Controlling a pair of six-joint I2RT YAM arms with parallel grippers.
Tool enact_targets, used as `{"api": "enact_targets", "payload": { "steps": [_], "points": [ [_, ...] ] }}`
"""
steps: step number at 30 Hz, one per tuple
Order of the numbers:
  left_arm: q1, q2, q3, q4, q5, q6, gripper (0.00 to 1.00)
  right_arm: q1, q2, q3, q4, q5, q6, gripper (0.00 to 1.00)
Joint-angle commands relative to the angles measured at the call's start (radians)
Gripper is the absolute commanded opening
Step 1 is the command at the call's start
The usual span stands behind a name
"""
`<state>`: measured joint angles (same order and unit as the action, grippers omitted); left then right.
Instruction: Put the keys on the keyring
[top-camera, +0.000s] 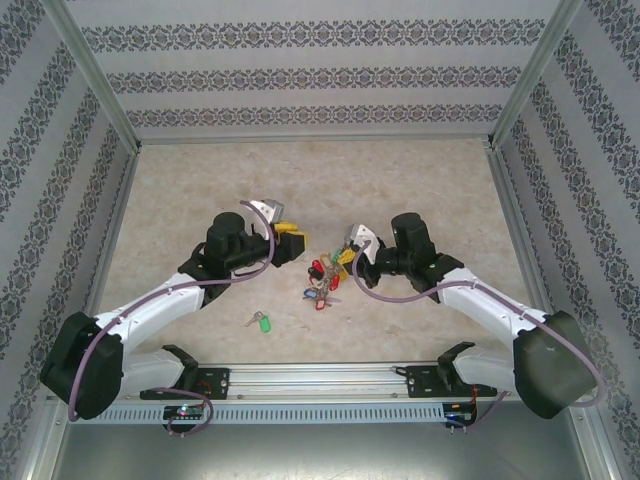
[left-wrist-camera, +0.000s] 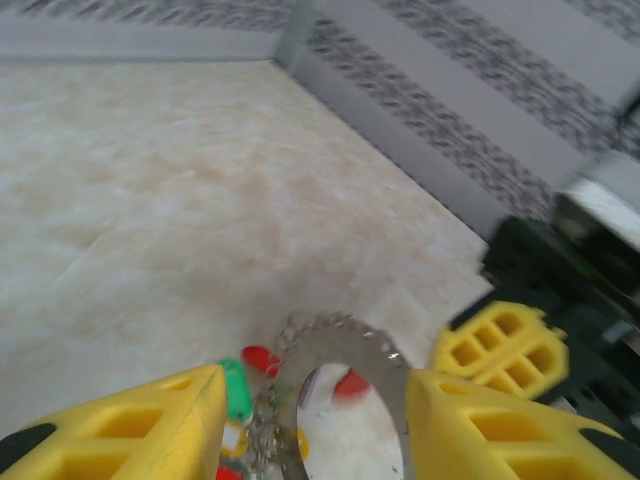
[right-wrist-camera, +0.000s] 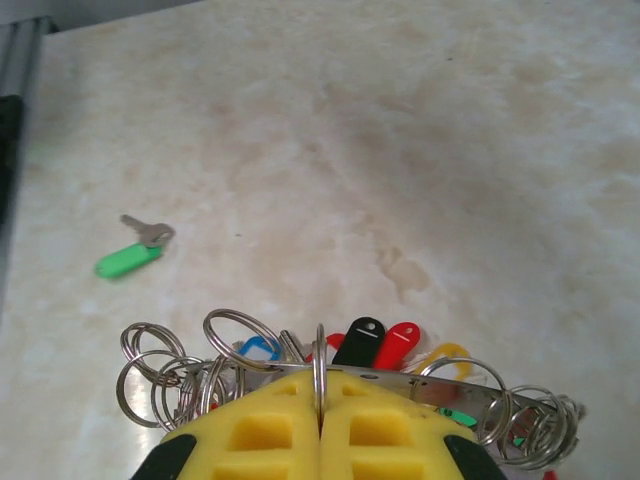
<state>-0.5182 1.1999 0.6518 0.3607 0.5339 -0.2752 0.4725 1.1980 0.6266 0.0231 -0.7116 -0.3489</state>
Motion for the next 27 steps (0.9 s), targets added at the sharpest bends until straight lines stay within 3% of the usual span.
{"api": "enact_targets", "payload": {
  "steps": [1,4,9,27],
  "points": [
    [-0.021,0.009,0.09,-0.079,0.22,0.285,0.49,-0.009,-0.007,0.06,-0.05,-0.096,-0.063,0.0],
    [-0.04,0.041,0.155,-0.214,0.254,0.408,0.48,-0.003,-0.015,0.067,-0.088,-0.04,-0.141,0.0],
    [-0.064,0.1,0.211,-0.32,0.319,0.562,0.46,-0.003,-0.027,0.063,-0.091,-0.08,-0.18,0.0],
    [-0.081,0.287,0.305,-0.401,0.376,0.749,0.39,0.003,0.003,0.086,-0.091,-0.083,-0.236,0.0]
  ]
}}
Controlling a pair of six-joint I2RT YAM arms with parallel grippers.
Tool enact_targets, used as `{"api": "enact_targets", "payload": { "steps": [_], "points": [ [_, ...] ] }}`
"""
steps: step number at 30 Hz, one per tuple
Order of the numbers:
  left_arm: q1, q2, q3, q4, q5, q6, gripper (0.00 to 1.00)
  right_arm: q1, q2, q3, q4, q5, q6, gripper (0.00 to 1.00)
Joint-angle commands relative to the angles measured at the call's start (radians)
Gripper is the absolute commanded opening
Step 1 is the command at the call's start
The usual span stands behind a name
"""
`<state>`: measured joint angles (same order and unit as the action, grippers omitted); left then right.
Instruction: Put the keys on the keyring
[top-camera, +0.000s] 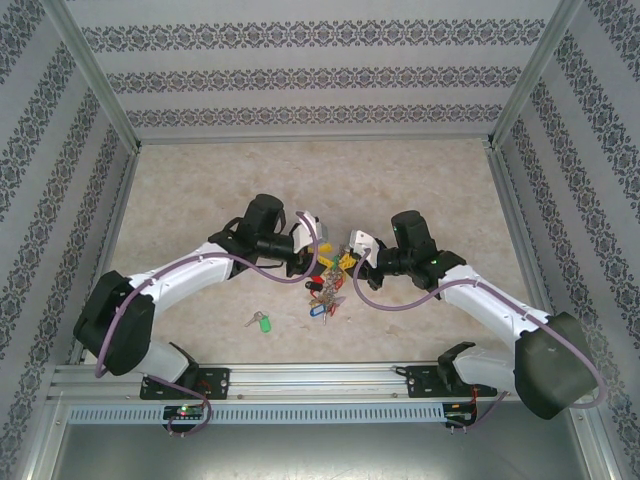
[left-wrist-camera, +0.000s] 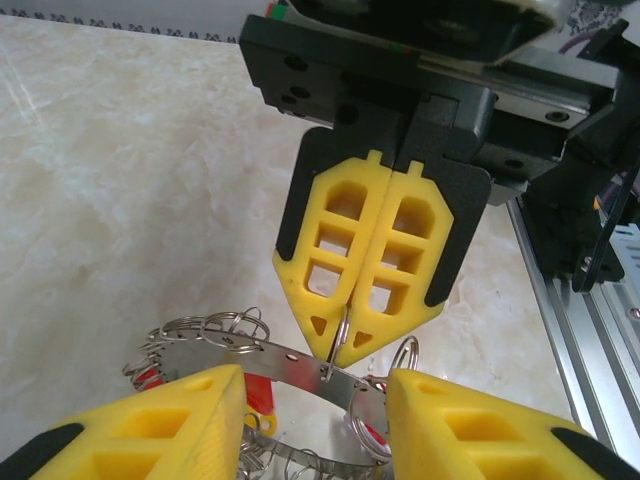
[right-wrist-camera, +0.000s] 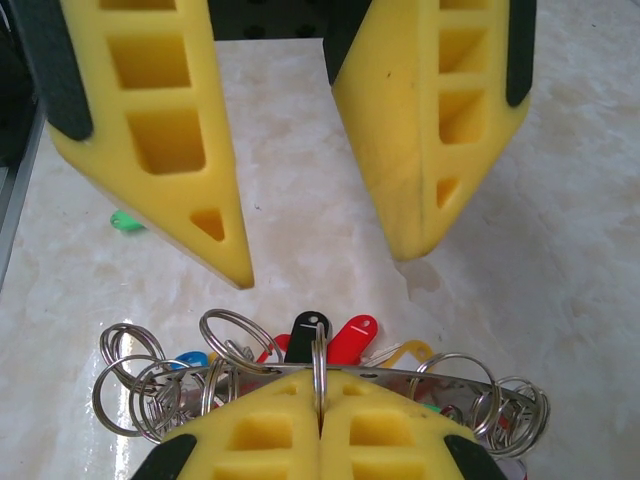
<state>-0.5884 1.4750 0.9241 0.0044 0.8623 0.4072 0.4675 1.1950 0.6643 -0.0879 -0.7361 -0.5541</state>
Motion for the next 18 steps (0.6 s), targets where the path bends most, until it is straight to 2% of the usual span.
{"api": "enact_targets", "payload": {
  "steps": [1,5,13,18],
  "points": [
    [-0.011,0.021,0.041,-0.064,0.054,0.081,0.38,0.008,0.009,0.05,0.023,-0.063,-0.031,0.0],
    [-0.013,0.038,0.066,-0.124,0.064,0.126,0.37,0.01,0.023,0.058,0.026,-0.07,-0.032,0.0],
    [-0.011,0.071,0.084,-0.106,0.061,0.131,0.3,0.014,0.031,0.069,0.022,-0.083,-0.036,0.0],
    [-0.011,0.08,0.084,-0.092,0.045,0.131,0.29,0.018,0.035,0.073,0.02,-0.088,-0.037,0.0]
  ]
}}
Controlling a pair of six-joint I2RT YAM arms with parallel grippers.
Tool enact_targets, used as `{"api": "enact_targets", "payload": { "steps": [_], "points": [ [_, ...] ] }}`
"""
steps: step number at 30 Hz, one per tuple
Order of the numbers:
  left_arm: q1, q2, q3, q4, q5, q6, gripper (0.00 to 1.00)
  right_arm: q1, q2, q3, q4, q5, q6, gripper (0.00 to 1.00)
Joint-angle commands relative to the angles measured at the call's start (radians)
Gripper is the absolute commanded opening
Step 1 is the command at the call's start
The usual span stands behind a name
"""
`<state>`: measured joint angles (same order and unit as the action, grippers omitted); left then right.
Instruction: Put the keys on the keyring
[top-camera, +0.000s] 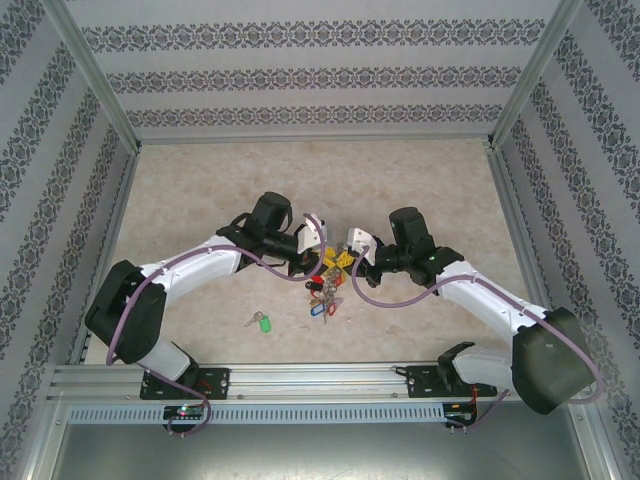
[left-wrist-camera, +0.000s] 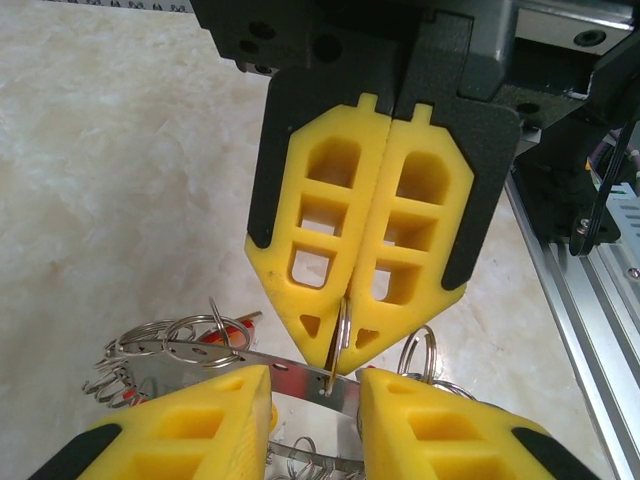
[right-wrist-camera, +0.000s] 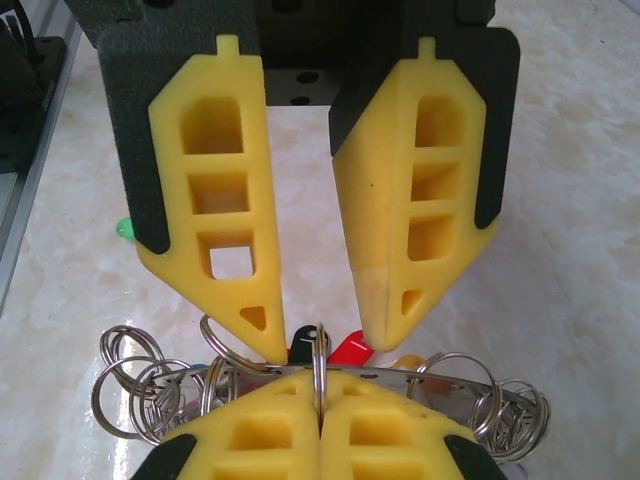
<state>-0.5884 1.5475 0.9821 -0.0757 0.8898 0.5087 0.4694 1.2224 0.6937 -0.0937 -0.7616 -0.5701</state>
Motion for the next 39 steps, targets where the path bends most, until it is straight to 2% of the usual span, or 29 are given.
{"api": "enact_targets", "payload": {
  "steps": [1,8,11,15,22,26,39],
  "points": [
    [-0.011,0.008,0.026,-0.01,0.016,0.03,0.29,0.015,0.008,0.046,0.023,-0.064,-0.024,0.0],
    [-0.013,0.012,0.033,-0.009,0.036,0.027,0.25,0.017,0.018,0.055,0.022,-0.072,-0.012,0.0],
    [-0.015,0.012,0.037,-0.026,0.036,0.036,0.2,0.017,0.022,0.058,0.026,-0.073,0.002,0.0],
    [-0.017,0.008,0.038,-0.043,0.03,0.046,0.0,0.017,0.022,0.058,0.022,-0.06,0.013,0.03],
    [-0.017,-0.033,-0.016,0.03,-0.018,0.024,0.0,0.008,-0.022,0.014,0.035,0.008,0.012,0.14],
    [-0.017,-0.052,-0.046,0.091,-0.033,-0.007,0.0,0.008,-0.037,0.002,0.037,0.021,0.01,0.14],
    [-0.02,-0.063,-0.047,0.124,-0.035,-0.046,0.0,0.02,-0.003,0.007,-0.006,0.044,-0.018,0.17]
  ]
}}
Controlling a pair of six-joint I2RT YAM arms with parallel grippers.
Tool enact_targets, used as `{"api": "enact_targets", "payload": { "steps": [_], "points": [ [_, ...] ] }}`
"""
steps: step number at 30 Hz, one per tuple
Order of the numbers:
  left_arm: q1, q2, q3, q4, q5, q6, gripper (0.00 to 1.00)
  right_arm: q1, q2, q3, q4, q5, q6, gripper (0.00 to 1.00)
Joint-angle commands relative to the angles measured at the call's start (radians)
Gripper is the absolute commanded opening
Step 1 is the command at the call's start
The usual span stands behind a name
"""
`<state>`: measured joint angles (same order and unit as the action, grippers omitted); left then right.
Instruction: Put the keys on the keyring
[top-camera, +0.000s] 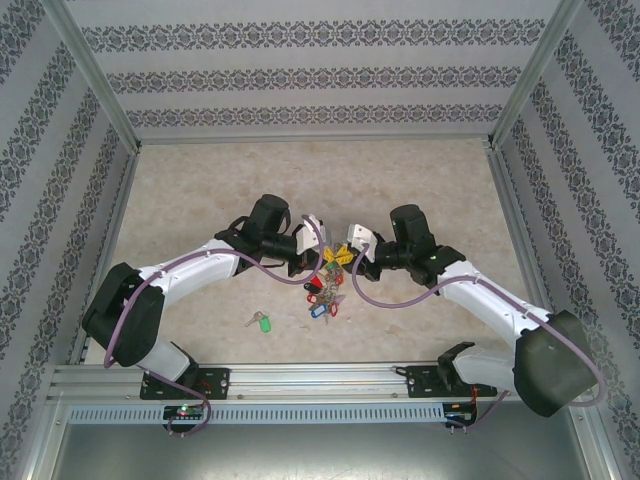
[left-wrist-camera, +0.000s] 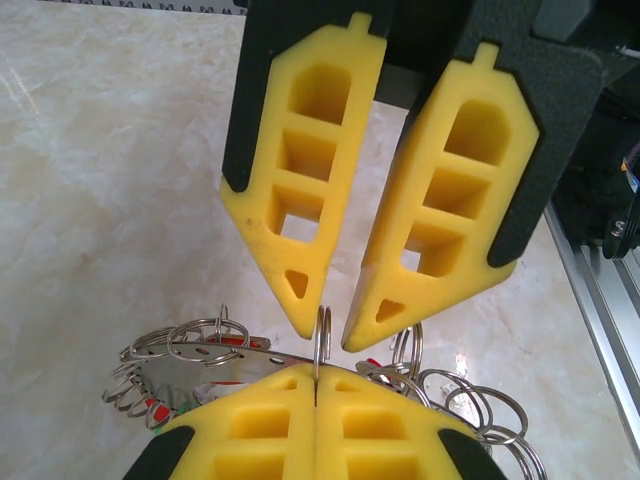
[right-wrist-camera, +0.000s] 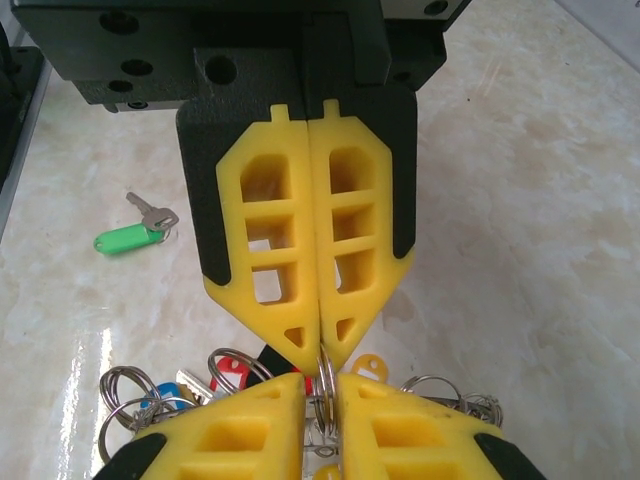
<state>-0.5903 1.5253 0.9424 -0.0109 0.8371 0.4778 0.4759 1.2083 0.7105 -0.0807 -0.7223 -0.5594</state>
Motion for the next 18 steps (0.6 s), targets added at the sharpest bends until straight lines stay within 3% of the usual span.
{"api": "enact_targets", "payload": {
  "steps": [1,8,12,13,15,18],
  "points": [
    [-0.019,-0.043,-0.008,0.059,0.016,-0.015,0.0,0.013,0.013,-0.009,-0.023,0.008,-0.033,0.17],
    [-0.019,-0.049,-0.005,0.053,0.016,-0.011,0.0,0.015,0.016,-0.003,-0.023,0.021,-0.038,0.1],
    [-0.019,-0.045,-0.002,0.045,0.01,-0.006,0.0,0.014,0.012,-0.009,-0.004,0.012,-0.032,0.0],
    [-0.019,-0.044,-0.003,0.037,0.009,-0.001,0.01,0.012,0.01,-0.011,-0.001,-0.003,-0.033,0.0],
    [-0.019,-0.038,0.003,0.01,0.013,0.017,0.13,0.003,0.001,-0.017,0.027,-0.035,-0.015,0.0],
    [-0.017,-0.019,0.039,-0.078,0.022,0.068,0.18,-0.017,-0.007,-0.027,0.079,-0.102,0.02,0.0]
  ]
}}
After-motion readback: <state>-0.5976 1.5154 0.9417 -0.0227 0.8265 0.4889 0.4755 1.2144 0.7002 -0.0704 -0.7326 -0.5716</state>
